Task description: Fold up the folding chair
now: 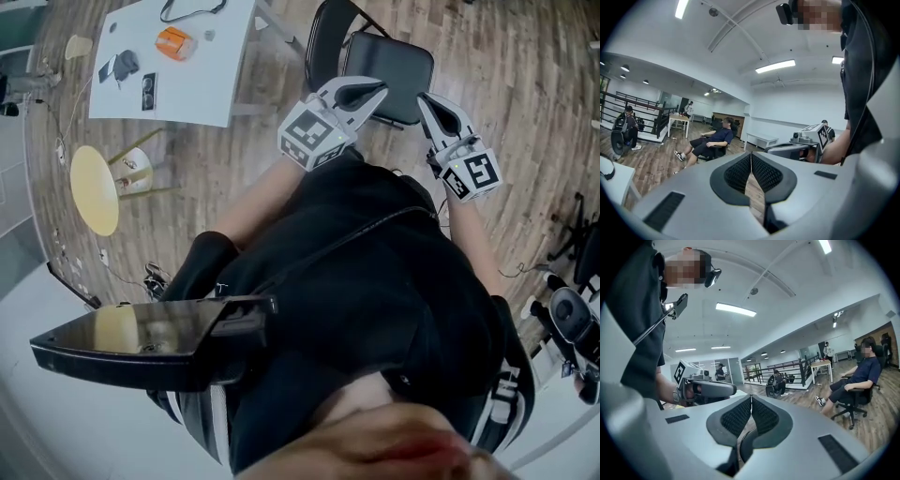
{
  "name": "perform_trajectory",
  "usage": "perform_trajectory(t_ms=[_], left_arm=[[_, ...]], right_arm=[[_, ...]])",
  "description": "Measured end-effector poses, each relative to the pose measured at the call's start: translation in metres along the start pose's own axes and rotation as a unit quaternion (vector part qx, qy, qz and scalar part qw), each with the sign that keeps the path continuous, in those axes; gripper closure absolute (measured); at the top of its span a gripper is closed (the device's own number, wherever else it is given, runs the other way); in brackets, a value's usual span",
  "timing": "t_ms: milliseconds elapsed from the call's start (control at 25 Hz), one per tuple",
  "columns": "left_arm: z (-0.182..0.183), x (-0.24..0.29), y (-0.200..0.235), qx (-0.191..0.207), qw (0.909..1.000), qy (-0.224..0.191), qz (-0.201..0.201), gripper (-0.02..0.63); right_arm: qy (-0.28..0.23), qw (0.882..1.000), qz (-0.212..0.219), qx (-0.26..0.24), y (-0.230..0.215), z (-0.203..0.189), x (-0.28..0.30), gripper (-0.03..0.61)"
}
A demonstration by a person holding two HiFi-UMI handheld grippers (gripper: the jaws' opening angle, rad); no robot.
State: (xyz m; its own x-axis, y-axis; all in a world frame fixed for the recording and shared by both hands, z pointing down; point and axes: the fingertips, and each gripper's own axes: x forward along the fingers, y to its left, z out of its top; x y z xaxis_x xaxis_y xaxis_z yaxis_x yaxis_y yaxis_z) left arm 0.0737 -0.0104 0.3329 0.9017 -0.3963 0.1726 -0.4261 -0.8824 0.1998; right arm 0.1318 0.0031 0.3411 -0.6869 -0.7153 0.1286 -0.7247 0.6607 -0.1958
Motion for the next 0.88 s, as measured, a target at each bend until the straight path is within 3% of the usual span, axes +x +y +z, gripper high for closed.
perform_trajectory(t_ms=[320, 480, 560, 720, 880], left_arm=[[-0.018, -0.004, 0.06, -0.025, 0.9995, 0.019, -0.007, 0.604], [-0.036, 0.003, 0.083, -0.039, 0.9986, 0.034, 0.009, 0.604], [-0.053, 0.003, 0.103, -0.052, 0.9967, 0.051, 0.035, 0.604], [-0.094, -0.001, 0.16, -0.088, 0.9842, 0.109, 0.109, 0.604], [-0.135, -0.014, 0.216, -0.119, 0.9614, 0.177, 0.174, 0.603]], right_arm=[[0.021, 0.998, -0.056, 0.014, -0.037, -0.019, 0.026, 0.566], [0.039, 0.997, -0.055, 0.031, -0.054, -0.043, 0.029, 0.566], [0.054, 0.997, -0.045, 0.041, -0.062, -0.059, 0.034, 0.566], [0.079, 0.993, -0.025, 0.081, -0.096, -0.097, 0.041, 0.566], [0.109, 0.981, -0.011, 0.158, -0.136, -0.152, 0.045, 0.566]])
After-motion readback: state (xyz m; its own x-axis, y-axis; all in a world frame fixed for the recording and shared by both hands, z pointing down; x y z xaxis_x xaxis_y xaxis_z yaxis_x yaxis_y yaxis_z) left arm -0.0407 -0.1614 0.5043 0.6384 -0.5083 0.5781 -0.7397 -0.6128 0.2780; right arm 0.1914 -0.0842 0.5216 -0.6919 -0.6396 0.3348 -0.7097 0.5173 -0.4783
